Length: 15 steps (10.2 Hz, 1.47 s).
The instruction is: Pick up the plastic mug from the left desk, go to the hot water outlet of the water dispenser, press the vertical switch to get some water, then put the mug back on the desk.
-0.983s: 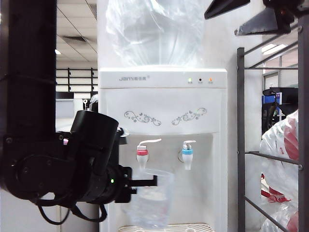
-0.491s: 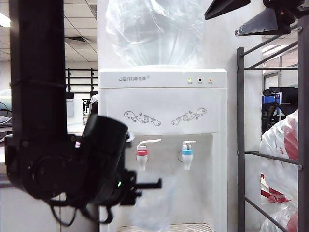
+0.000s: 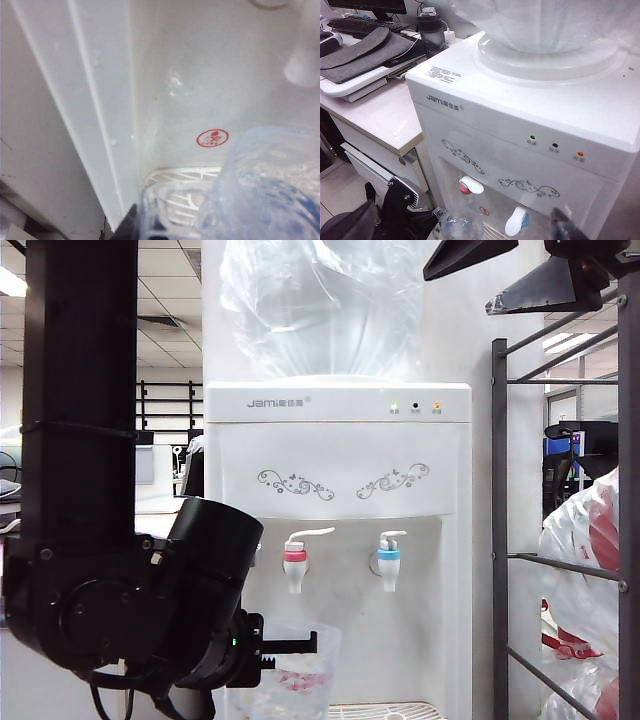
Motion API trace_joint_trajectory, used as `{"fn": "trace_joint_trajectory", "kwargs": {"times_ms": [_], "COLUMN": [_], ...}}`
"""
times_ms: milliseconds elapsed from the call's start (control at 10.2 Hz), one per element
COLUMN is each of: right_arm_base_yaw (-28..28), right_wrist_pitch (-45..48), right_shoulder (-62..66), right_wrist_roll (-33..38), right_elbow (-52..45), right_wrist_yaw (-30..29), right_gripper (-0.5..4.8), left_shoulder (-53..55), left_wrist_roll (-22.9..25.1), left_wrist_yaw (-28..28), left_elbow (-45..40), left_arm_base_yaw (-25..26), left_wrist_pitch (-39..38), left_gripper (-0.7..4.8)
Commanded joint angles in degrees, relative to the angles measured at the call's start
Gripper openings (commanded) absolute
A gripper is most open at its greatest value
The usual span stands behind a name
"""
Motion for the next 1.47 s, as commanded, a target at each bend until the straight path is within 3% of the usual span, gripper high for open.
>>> {"fn": "trace_joint_trajectory", "kwargs": {"times_ms": [98, 393, 590, 1278, 1376, 1474], "right_arm_base_yaw": [0.09, 0.09, 0.07, 0.07, 0.07, 0.07], "right_wrist_pitch": [0.76, 0.76, 0.76, 0.76, 0.76, 0.76], "right_shoulder": [-0.07, -0.07, -0.07, -0.07, -0.07, -0.07], "right_wrist_roll": [-0.15, -0.15, -0.15, -0.15, -0.15, -0.15], "right_elbow": [0.20, 0.20, 0.20, 0.20, 0.20, 0.20], "right_wrist_yaw": [-0.33, -0.33, -0.33, -0.33, -0.35, -0.28], "right_gripper": [4.79, 4.79, 4.79, 4.79, 4.79, 4.79], "left_shoulder": [-1.81, -1.97, -4.37, -5.99, -7.23, -7.17], "left_wrist_roll": [0.24, 0.31, 1.95, 3.28, 2.86, 3.52], "left_wrist_yaw": [-0.39, -1.81, 2.82, 2.62, 0.57, 0.98], "left_elbow": [0.24, 0.22, 0.37, 0.26, 2.60, 4.68], "left_arm_base_yaw": [-0.48, -0.46, 1.42, 1.70, 3.78, 5.55], "left_wrist_pitch": [2.97, 1.92, -1.73, -3.10, 5.49, 4.74], "left_gripper": [-0.05, -0.05, -0.05, -0.05, -0.05, -0.05]}}
